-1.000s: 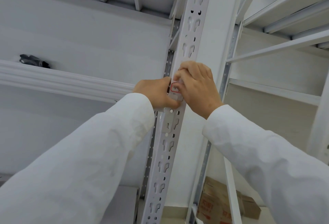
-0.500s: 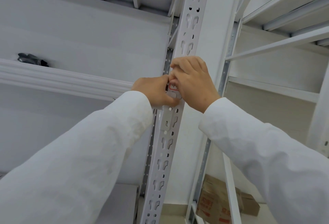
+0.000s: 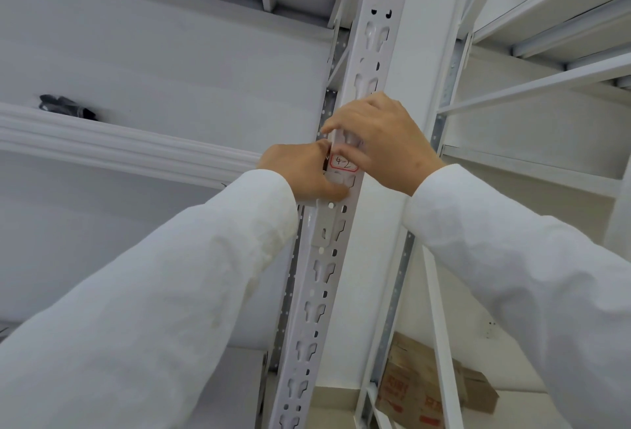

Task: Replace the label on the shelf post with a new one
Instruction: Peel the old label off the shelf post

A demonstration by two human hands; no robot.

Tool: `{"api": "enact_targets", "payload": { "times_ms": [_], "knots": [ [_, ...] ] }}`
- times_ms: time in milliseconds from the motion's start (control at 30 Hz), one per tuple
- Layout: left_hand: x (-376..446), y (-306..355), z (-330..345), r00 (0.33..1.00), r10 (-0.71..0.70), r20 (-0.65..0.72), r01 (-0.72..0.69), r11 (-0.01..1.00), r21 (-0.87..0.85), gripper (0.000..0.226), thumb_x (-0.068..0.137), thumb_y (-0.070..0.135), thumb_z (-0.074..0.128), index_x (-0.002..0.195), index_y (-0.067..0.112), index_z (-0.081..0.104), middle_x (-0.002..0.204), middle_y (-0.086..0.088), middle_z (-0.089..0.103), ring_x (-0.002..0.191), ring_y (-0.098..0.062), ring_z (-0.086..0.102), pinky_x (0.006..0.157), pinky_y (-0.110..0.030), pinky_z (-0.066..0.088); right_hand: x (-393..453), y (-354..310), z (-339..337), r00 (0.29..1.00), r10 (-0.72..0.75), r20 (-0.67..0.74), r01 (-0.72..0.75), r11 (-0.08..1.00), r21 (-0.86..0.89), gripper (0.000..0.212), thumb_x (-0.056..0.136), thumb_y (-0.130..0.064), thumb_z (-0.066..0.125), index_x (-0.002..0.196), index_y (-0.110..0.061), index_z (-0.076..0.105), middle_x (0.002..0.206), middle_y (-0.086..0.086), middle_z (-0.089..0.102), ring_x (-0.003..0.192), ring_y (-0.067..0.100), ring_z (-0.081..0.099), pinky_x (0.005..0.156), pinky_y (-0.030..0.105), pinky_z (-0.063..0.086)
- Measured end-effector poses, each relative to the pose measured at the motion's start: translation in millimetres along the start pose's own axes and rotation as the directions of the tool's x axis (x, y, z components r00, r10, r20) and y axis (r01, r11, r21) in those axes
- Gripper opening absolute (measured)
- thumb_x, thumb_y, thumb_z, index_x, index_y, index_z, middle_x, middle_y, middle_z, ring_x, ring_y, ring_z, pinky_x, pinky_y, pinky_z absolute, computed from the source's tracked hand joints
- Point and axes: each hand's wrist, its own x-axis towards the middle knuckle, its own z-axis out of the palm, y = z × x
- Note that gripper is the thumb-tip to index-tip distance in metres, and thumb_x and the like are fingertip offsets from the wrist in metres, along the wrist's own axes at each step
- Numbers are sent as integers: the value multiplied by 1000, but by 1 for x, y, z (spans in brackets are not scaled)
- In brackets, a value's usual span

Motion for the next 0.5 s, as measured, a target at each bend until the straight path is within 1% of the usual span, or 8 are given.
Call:
{"api": "enact_targets", "payload": {
  "times_ms": [67,100,200,267,333,400,500],
  "knots": [
    [0,0,0,1000,21,-13,-21,1000,6,45,76,57,57,103,23,42,84,2,62,79,-21,59,68,-29,38,1,1,-1,997,-66,31,67,997,-47,22,80,-31,58,96,-22,70,102,-4,67,94,27,55,79,33,37],
    [0,0,0,1000,28,-15,-27,1000,7,47,76,56,57,107,24,44,83,1,62,79,-22,59,68,-29,37,0,1,-2,996,-83,42,86,995,-54,24,80,-33,55,94,-22,71,102,-3,67,93,28,56,78,35,38],
    [-1,1,0,999,27,-21,-27,1000,0,48,76,55,56,112,25,45,71,7,53,76,-21,55,68,-28,35,-6,2,-2,995,-82,50,85,995,-55,28,81,-36,52,94,-23,73,106,-3,67,97,27,57,82,40,40],
    [0,2,1,1000,21,-23,-22,1000,-11,44,77,54,56,107,24,45,68,9,49,76,-21,54,68,-28,34,-10,3,-2,995,-82,50,86,994,-67,31,81,-36,50,97,-23,73,108,-2,67,99,28,58,85,42,40],
    [0,1,1,1000,16,-18,-16,1000,-19,40,77,54,56,99,24,42,74,8,53,78,-21,54,69,-28,33,-11,3,-1,994,-97,45,100,992,-81,28,81,-32,52,95,-23,74,109,-2,67,99,29,59,85,44,42],
    [0,0,1,1000,15,-9,-15,1000,-7,41,77,56,56,96,23,40,83,5,58,79,-21,55,69,-28,34,-10,3,-1,995,-96,31,98,992,-77,22,80,-30,55,86,-22,74,108,-2,68,98,29,60,84,43,42],
    [0,-1,0,1000,4,5,-4,1000,2,43,76,57,57,94,22,40,84,5,57,79,-22,56,70,-29,36,-8,0,-3,997,-70,29,71,996,-51,18,76,-32,55,73,-22,70,105,-3,68,97,28,59,83,40,40]
  ]
}}
